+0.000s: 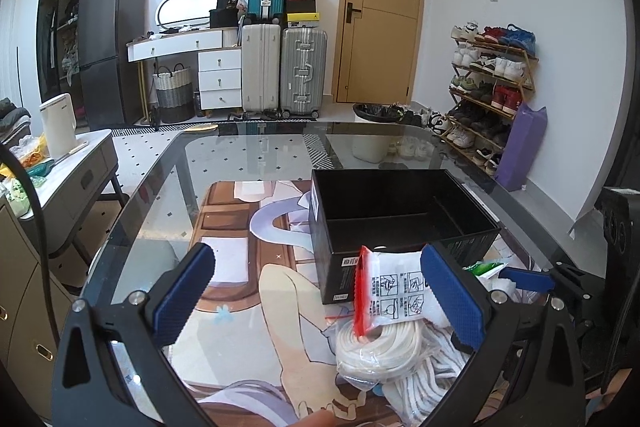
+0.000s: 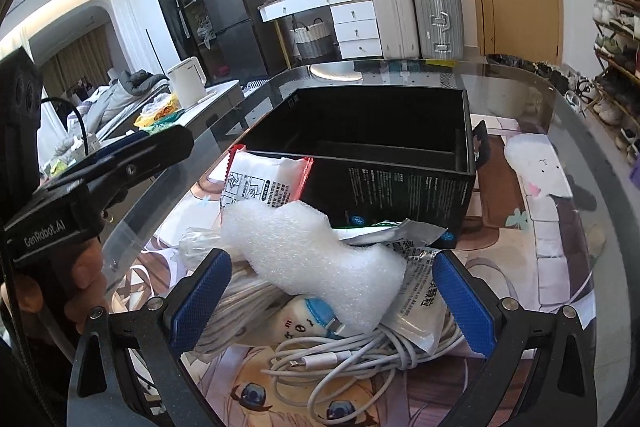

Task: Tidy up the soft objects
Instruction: 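Close the right gripper on the white foam piece while the left tool reaches toward the red-white packet, then lift the foam with the right gripper while the left gripper grasps the red-white packet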

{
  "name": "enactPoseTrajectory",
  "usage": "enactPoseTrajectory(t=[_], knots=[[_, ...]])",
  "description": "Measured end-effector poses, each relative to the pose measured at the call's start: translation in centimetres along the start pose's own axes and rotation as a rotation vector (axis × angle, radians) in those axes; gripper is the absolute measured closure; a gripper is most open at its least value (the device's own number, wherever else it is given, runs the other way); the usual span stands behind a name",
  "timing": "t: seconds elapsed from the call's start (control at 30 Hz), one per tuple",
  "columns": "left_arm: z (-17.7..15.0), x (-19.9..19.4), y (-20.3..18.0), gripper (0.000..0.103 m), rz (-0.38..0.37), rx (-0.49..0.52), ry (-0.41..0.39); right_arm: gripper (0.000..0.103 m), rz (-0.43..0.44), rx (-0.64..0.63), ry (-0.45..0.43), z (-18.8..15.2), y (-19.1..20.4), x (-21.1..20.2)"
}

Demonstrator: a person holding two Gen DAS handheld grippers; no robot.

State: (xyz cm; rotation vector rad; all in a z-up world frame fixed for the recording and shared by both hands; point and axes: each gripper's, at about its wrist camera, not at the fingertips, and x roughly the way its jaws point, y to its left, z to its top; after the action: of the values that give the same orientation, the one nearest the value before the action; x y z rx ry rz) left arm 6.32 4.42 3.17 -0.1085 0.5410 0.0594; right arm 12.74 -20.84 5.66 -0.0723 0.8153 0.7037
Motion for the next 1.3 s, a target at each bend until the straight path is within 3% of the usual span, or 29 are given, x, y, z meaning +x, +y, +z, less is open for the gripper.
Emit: enactPoseTrajectory(t=[0.07, 0.17, 0.27, 0.6, 0.8, 0.97, 1.3], knots=[[0.0, 0.1, -0.1, 0.000, -0.001, 0.003, 0.002, 0.001, -0.003, -0.001, -0.005, -0.1, -0.1, -0.2], [-0.1, 0.2, -0.2, 0.000, -0.001, 0.008, 0.006, 0.012, -0.001, 0.001, 0.002, -0.1, -0.2, -0.3], [-0.1, 0.1, -0.2, 0.000, -0.001, 0.009, 0.007, 0.015, 0.014, 0.005, 0.006, -0.1, -0.3, -0.2], [-0.2, 0.2, -0.3, 0.000, 0.000, 0.012, 0.010, 0.052, 0.061, -0.024, 0.010, -0.1, -0.1, -1.0], [-0.2, 0.2, -0.2, 0.000, 0.000, 0.010, 0.008, 0.067, 0.117, -0.045, -0.008, 0.1, 0.1, -2.2], [-0.3, 0.2, 0.0, 0.000, 0.003, 0.009, 0.008, 0.073, 0.116, -0.062, -0.093, 0.5, 0.4, -4.3], [-0.8, 0.8, -0.5, 0.000, -0.010, 0.023, 0.035, 0.073, 0.054, -0.034, -0.211, 1.5, -0.6, -7.9]])
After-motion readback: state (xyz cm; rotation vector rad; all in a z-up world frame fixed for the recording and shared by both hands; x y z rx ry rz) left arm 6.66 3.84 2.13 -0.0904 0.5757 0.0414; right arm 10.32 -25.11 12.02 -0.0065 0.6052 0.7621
